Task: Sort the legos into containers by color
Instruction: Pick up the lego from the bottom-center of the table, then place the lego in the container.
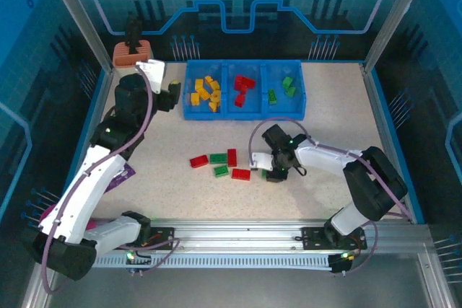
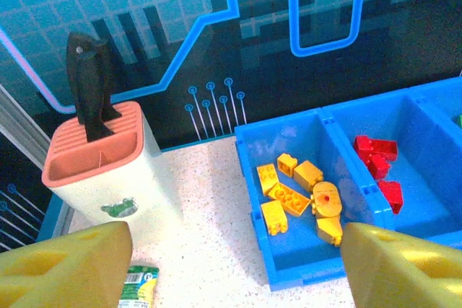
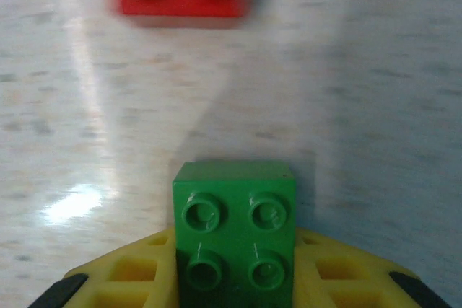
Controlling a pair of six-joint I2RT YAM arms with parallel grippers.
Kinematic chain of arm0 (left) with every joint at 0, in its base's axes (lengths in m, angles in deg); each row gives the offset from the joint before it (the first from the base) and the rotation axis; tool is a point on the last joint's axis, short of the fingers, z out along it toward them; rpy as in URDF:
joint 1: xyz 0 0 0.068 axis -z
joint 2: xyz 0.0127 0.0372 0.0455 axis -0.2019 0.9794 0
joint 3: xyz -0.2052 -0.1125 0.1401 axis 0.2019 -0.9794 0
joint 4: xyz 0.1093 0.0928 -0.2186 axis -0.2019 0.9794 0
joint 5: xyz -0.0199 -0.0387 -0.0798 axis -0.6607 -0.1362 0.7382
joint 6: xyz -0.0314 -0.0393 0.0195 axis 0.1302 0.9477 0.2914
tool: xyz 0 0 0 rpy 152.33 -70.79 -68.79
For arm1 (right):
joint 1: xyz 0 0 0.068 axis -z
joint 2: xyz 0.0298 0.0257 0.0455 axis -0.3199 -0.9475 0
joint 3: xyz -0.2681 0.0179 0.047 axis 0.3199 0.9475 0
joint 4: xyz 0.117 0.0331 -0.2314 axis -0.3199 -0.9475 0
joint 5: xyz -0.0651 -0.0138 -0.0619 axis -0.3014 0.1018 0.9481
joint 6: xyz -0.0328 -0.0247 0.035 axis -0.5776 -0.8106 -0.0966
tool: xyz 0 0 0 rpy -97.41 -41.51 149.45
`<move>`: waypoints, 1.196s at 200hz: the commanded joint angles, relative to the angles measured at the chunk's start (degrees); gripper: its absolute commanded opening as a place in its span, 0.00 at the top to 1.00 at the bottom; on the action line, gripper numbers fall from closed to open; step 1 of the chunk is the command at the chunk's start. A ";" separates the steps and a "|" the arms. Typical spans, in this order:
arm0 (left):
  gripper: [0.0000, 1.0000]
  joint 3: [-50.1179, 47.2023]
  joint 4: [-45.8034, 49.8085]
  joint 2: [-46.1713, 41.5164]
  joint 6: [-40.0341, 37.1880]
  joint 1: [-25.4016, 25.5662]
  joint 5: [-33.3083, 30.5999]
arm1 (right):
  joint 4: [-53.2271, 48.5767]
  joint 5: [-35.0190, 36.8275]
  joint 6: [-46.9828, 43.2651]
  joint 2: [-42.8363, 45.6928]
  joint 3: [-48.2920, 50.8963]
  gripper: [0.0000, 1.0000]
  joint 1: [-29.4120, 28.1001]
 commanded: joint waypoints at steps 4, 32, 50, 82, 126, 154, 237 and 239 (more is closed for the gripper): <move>0.16 -2.66 -4.23 -2.88 -5.65 -0.29 -2.38 | 1.06 1.22 2.71 3.64 -8.33 0.82 4.61; 0.08 -4.81 -6.45 -4.83 -7.90 -0.29 -2.60 | 1.07 1.26 3.27 2.45 -17.28 0.81 10.12; 0.06 -5.65 -6.92 -5.79 -8.28 -0.29 -2.22 | 1.36 2.64 3.57 -0.95 -23.70 0.81 13.41; 0.05 -6.03 -7.21 -7.21 -8.93 -0.29 -2.21 | 3.21 6.40 4.80 -8.92 -32.83 0.80 17.67; 0.05 -5.24 -6.76 -8.23 -9.52 -0.38 -2.17 | 5.76 11.30 5.93 -21.03 -43.32 0.78 20.42; 0.05 -4.89 -6.31 -8.41 -9.17 -0.38 -1.44 | 5.89 11.87 6.46 -27.34 -49.46 0.77 21.38; 0.05 -3.52 -5.34 -8.58 -10.00 -0.39 -2.54 | 2.34 9.83 7.03 -35.90 -61.45 0.63 22.73; 0.05 -3.49 -5.34 -8.63 -9.92 -0.38 -2.57 | 2.24 9.72 7.02 -35.82 -61.51 0.63 22.73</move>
